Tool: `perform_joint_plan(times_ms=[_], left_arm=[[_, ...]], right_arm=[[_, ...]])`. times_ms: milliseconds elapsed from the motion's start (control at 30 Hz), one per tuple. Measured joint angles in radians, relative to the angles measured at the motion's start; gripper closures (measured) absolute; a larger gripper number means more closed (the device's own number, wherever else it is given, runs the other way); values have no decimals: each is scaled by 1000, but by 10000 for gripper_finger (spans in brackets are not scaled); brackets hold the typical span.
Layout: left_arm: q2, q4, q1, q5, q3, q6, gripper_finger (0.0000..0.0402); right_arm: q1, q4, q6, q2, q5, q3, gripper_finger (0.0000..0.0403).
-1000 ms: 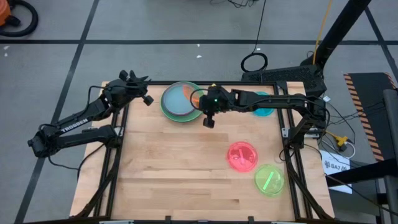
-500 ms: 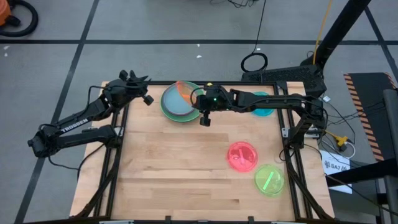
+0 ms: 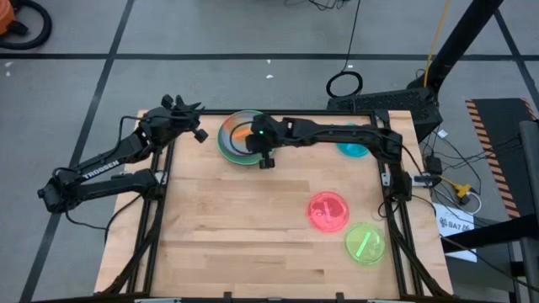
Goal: Stack plastic plates
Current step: Stack the orange plate on the light blue plate
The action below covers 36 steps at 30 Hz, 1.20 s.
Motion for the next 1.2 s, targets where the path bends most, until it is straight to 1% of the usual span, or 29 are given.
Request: perform_joint_plan(times_ms=[100, 267, 600, 867, 1033, 1200], left_arm=[[0, -6, 0, 0, 0, -1, 314], [0, -16, 0, 0, 0, -1, 314], [0, -19, 0, 0, 0, -2, 314], [0, -19, 1, 0, 0, -2, 314], [0, -19, 1, 0, 0, -5, 314], [0, -19, 1, 0, 0, -5, 314]], right_arm=[[0, -51, -96, 18, 63, 8, 403], [0, -78, -241, 29, 102, 7, 403], [-6, -129, -633, 30, 90, 6, 403], [-24, -128, -705, 31, 88, 6, 403], [-39, -128, -701, 31, 13, 6, 403], [-42, -121, -698, 31, 10, 6, 403]])
